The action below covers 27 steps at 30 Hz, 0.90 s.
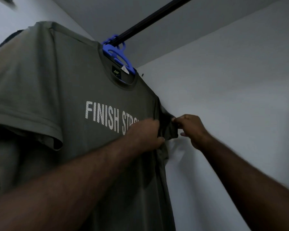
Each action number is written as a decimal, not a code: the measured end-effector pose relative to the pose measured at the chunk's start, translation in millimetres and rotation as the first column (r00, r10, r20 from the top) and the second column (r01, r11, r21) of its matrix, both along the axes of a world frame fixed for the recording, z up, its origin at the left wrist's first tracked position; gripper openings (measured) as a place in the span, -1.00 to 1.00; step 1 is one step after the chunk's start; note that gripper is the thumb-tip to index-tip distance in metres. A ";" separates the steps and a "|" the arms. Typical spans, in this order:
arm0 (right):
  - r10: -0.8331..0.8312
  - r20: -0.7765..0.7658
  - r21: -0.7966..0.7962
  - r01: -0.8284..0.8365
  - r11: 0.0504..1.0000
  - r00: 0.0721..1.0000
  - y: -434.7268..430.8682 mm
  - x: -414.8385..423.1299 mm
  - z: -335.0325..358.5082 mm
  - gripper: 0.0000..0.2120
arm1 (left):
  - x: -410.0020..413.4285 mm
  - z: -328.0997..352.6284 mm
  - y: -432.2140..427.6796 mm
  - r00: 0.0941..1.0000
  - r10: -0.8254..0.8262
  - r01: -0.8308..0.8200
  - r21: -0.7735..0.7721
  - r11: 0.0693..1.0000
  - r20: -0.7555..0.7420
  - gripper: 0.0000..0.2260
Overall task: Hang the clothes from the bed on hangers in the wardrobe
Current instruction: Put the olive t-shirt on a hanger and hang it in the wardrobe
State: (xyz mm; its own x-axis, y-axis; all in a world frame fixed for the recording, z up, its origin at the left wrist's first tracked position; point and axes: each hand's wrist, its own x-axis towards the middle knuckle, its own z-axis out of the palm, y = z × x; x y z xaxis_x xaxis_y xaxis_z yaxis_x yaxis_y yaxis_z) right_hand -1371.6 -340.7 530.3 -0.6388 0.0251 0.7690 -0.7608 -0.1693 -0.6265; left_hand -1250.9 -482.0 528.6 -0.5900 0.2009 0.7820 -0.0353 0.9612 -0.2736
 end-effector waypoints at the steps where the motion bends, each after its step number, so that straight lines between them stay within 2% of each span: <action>1: 0.046 0.009 -0.011 -0.045 0.999 0.999 5.0 7.4 4.9 -0.86 | -4.2 -3.8 3.2 0.998 0.051 -0.052 -0.052 0.997 -0.035 -0.53; 5: 0.177 0.024 -0.007 -0.176 0.984 0.984 25.0 29.4 19.3 -0.88 | -26.4 -14.8 19.5 0.975 0.124 -0.141 -0.080 0.987 -0.186 -0.23; 7: 0.212 0.013 0.013 -0.212 0.977 0.977 31.9 34.9 22.5 -0.87 | -33.2 -16.9 26.8 0.966 0.113 -0.130 -0.060 0.990 -0.231 -0.19; 9: 0.225 -0.026 0.032 -0.224 0.974 0.974 37.2 37.8 23.0 -0.82 | -37.5 -16.6 33.7 0.961 0.075 -0.083 -0.019 0.996 -0.267 -0.28; 10: 0.220 -0.056 0.058 -0.217 0.974 0.974 38.9 39.2 22.8 -0.80 | -38.5 -14.8 36.5 0.958 0.035 -0.030 0.021 0.999 -0.284 -0.39; 12: 0.207 -0.123 0.128 -0.191 0.973 0.971 41.2 40.6 22.5 -0.82 | -40.9 -8.4 40.0 0.943 -0.142 0.199 0.165 0.966 -0.302 -0.68; 14: 0.225 -0.165 0.200 -0.191 0.961 0.960 41.9 41.9 22.6 -0.88 | -42.1 -0.6 39.5 0.875 -0.359 0.454 0.287 0.844 -0.326 -0.89; 15: 0.254 -0.172 0.221 -0.214 0.951 0.952 42.6 42.7 22.9 -0.90 | -43.1 2.8 37.8 0.835 -0.427 0.534 0.327 0.780 -0.346 -0.90; 17: 0.310 -0.166 0.218 -0.272 0.937 0.936 45.5 43.8 23.7 -0.90 | -43.4 7.2 32.1 0.785 -0.508 0.620 0.437 0.652 -0.356 -0.87; 18: 0.308 -0.166 0.205 -0.273 0.940 0.937 47.0 43.9 23.9 -0.89 | -43.0 8.4 28.5 0.752 -0.554 0.653 0.511 0.559 -0.356 -0.87; 21: 0.192 -0.191 0.219 -0.149 0.964 0.963 48.3 42.2 23.3 -0.90 | -38.3 9.0 20.4 0.665 -0.642 0.665 0.694 0.276 -0.383 -0.85; 23: 0.135 -0.216 0.286 -0.069 0.956 0.967 43.8 43.5 23.1 -0.83 | -33.3 9.5 16.1 0.635 -0.675 0.644 0.740 0.193 -0.376 -0.86; 27: 0.080 -0.249 0.429 0.036 0.903 0.965 31.1 50.4 27.3 -0.61 | -23.3 8.7 13.7 0.594 -0.719 0.638 0.755 0.150 -0.359 -0.84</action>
